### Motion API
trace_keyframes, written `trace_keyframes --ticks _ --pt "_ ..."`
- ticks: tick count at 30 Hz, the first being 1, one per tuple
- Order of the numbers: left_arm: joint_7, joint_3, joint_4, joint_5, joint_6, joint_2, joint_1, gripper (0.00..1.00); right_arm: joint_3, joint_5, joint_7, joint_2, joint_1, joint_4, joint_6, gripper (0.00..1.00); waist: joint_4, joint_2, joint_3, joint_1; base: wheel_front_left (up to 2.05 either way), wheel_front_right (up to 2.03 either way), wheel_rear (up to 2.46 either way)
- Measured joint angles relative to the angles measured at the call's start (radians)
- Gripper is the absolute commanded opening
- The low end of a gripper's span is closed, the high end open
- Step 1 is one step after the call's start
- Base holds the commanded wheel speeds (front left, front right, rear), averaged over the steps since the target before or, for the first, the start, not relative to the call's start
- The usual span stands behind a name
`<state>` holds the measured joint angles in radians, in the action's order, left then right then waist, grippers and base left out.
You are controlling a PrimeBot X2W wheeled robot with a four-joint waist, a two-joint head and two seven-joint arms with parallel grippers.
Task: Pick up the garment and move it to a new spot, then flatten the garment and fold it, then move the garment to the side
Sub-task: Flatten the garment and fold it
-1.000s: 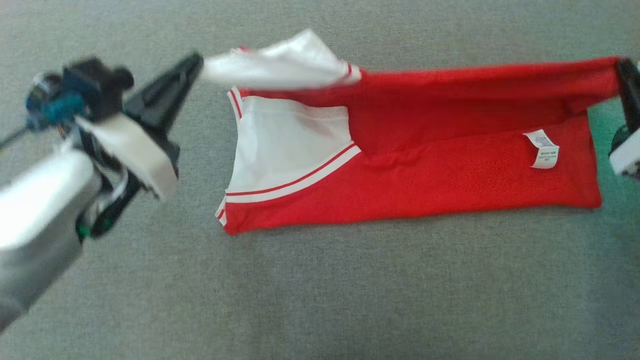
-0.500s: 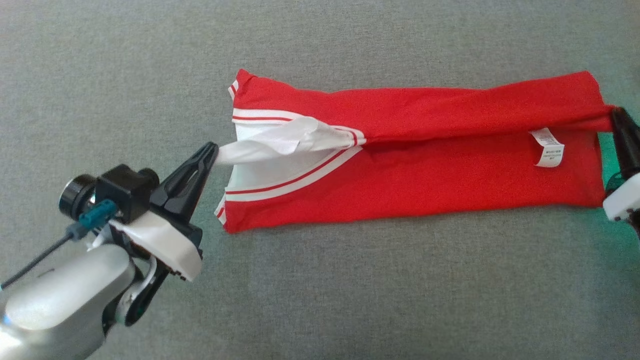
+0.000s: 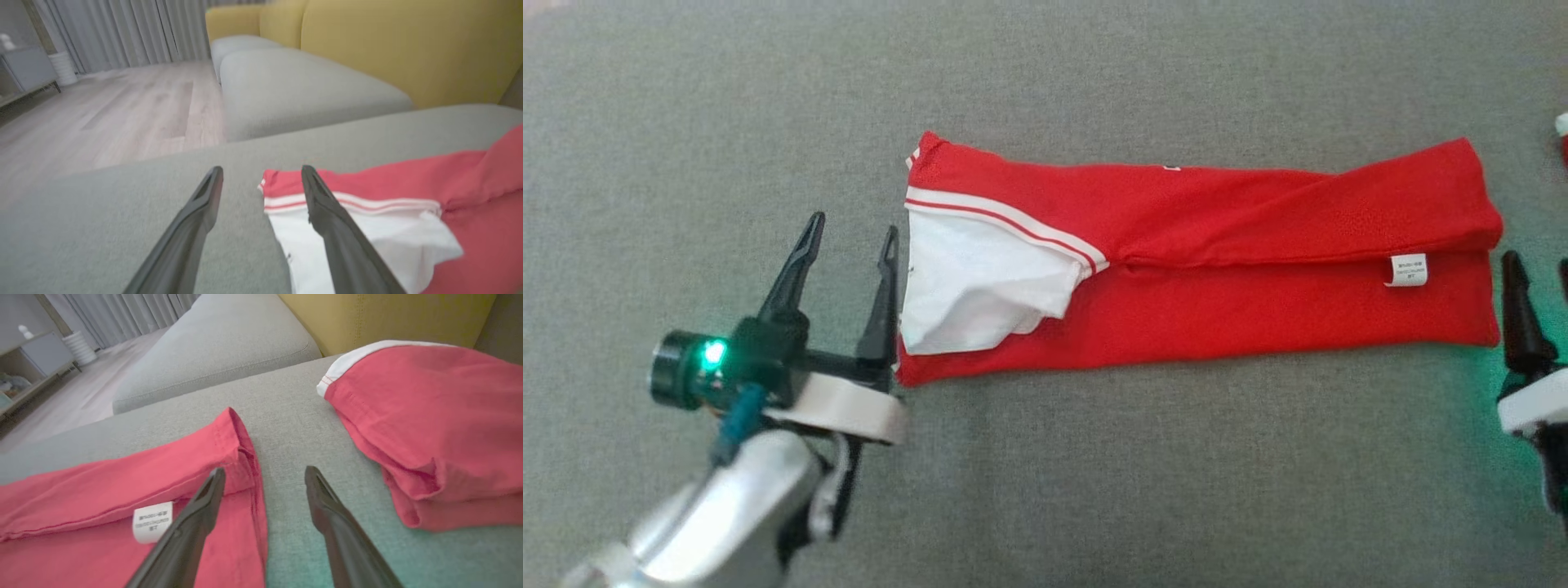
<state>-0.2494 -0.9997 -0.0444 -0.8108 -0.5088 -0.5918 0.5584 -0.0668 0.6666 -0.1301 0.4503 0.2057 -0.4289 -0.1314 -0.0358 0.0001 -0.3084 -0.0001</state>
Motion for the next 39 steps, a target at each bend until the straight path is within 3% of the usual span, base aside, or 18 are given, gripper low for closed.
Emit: trace_keyframes --ticks 4,7,12,19,20,21,22,25,26,35,39 --pt "-0.005 0.159 0.039 0.173 -0.045 0.116 -0.131 1.00 0.070 -0.040 0.042 -0.055 -0.025 0.030 0.000 1.00 -0.011 0.0000 0.015 0.0000 0.00 0.00 0.00" --pt "-0.006 0.246 0.054 0.275 -0.044 0.197 -0.244 1.00 0.113 -0.074 0.076 -0.086 -0.015 0.023 0.000 1.00 -0.027 0.0000 0.024 -0.0001 0.00 0.00 0.00" --pt "-0.007 0.336 0.063 0.423 0.007 0.295 -0.349 1.00 0.178 -0.145 0.132 -0.128 0.051 -0.051 0.000 1.00 -0.066 0.0000 0.040 0.0000 0.00 0.00 0.00" --pt "-0.007 0.441 0.062 0.508 0.109 0.404 -0.419 1.00 0.301 -0.271 0.203 -0.156 0.092 -0.213 0.000 1.00 -0.120 0.0000 0.061 0.0000 0.00 0.00 0.00" --pt "-0.007 0.457 0.062 0.518 0.121 0.416 -0.427 1.00 0.307 -0.276 0.213 -0.168 0.092 -0.221 0.000 0.91 -0.124 0.0000 0.063 0.0000 0.00 0.00 0.00" --pt "-0.007 0.471 0.062 0.528 0.133 0.423 -0.434 1.00 0.310 -0.279 0.221 -0.179 0.093 -0.221 0.000 0.75 -0.125 0.0000 0.065 0.0000 0.00 0.00 0.00" --pt "-0.007 0.487 0.061 0.538 0.147 0.430 -0.440 1.00 0.312 -0.282 0.229 -0.187 0.094 -0.219 0.000 0.52 -0.126 0.0000 0.065 -0.0001 0.00 0.00 0.00" --pt "-0.007 0.527 0.055 0.565 0.180 0.453 -0.451 1.00 0.314 -0.283 0.254 -0.195 0.099 -0.216 0.000 0.06 -0.121 0.0000 0.067 0.0000 0.00 0.00 0.00" --pt "-0.007 0.538 0.054 0.571 0.192 0.460 -0.453 1.00 0.313 -0.283 0.263 -0.198 0.103 -0.215 0.000 0.00 -0.119 0.0000 0.068 0.0000 0.00 0.00 0.00" --pt "-0.007 0.622 0.047 0.628 0.256 0.500 -0.468 1.00 0.311 -0.280 0.280 -0.204 0.112 -0.186 0.000 0.00 -0.088 0.0000 0.077 0.0001 0.00 0.00 0.00" --pt "-0.007 0.645 0.047 0.647 0.277 0.511 -0.487 1.00 0.319 -0.278 0.280 -0.155 0.112 -0.146 0.000 0.00 -0.066 0.0000 0.079 0.0001 0.00 0.00 0.00"
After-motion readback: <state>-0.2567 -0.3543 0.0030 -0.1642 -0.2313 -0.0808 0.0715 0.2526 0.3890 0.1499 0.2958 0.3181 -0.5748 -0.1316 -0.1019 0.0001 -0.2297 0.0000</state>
